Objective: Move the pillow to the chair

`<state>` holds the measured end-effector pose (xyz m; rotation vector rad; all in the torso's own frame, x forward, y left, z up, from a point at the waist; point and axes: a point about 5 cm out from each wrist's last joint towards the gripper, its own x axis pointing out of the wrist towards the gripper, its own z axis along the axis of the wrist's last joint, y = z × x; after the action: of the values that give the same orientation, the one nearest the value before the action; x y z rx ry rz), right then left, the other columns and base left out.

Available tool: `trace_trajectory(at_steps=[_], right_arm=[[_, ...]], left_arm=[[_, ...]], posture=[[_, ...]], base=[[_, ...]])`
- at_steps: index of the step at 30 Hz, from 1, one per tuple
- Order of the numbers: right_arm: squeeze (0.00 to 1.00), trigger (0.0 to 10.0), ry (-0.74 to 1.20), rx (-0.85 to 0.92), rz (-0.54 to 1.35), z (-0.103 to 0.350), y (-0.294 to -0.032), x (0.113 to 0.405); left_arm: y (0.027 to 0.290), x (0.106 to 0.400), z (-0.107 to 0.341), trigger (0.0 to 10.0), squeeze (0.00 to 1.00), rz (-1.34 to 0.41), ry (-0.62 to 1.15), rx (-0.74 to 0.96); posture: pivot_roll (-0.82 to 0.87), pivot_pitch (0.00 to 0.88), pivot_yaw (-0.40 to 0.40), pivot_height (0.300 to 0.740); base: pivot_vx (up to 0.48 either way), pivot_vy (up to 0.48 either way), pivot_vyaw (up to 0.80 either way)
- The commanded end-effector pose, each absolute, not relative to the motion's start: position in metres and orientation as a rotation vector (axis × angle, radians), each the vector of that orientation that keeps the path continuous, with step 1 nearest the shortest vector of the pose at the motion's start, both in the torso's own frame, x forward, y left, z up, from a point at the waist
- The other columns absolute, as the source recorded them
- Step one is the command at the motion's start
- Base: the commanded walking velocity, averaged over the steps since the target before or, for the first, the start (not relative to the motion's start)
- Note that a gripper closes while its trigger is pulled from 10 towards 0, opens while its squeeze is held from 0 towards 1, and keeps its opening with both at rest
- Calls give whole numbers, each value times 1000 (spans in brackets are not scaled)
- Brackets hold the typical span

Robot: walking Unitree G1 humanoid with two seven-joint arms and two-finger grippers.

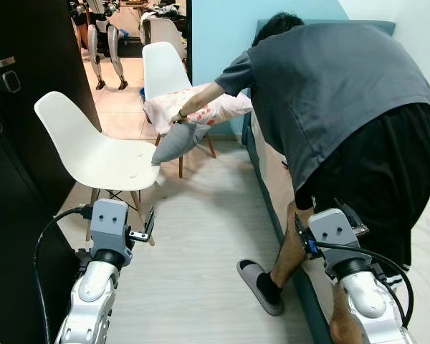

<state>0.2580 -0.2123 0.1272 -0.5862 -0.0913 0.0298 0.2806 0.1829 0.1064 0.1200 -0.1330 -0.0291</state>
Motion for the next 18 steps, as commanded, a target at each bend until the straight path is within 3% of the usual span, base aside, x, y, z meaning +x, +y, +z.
trace_trajectory(at_steps=[1,18], right_arm=[[0,10000,-85,-579,41,123,-211,257],[0,10000,-86,-583,39,124,-212,256]], left_arm=[[186,280,103,9098,0,-27,-120,121],[182,281,102,9647,0,-45,-66,40]], posture=[[-61,0,-22,740],[-66,3,-24,740]], base=[[0,0,0],[0,0,0]])
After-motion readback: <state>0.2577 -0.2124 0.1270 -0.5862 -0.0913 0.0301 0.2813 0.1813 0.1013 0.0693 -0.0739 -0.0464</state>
